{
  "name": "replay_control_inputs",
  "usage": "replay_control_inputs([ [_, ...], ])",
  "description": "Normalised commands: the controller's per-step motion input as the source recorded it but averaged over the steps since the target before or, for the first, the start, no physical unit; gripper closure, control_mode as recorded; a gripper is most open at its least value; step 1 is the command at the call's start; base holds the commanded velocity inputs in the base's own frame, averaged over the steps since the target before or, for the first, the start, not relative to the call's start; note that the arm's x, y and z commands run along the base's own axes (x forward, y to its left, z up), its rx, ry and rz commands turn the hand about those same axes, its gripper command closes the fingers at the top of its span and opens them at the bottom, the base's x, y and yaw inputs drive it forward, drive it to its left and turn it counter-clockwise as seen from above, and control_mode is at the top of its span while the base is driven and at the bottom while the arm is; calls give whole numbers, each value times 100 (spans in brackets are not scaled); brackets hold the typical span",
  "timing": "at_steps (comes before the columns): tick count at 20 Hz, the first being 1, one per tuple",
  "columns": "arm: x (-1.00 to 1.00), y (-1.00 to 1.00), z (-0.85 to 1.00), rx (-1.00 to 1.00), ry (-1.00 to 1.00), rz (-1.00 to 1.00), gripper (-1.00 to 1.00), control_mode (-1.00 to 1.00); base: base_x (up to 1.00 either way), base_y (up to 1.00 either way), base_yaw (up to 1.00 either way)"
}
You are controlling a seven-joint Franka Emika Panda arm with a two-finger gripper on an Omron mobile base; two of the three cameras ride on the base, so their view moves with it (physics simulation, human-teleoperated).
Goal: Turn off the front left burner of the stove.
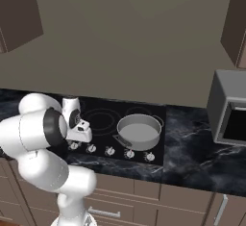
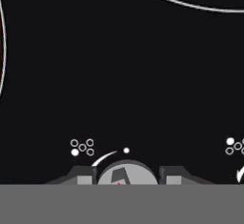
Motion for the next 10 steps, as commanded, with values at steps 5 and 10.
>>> replay_control_inputs([
  [5,-4,5,-10,0,-12,-68,100,-100,0,0,0],
  [10,-1,19,-10,0,-14,-74,100,-100,0,0,0],
])
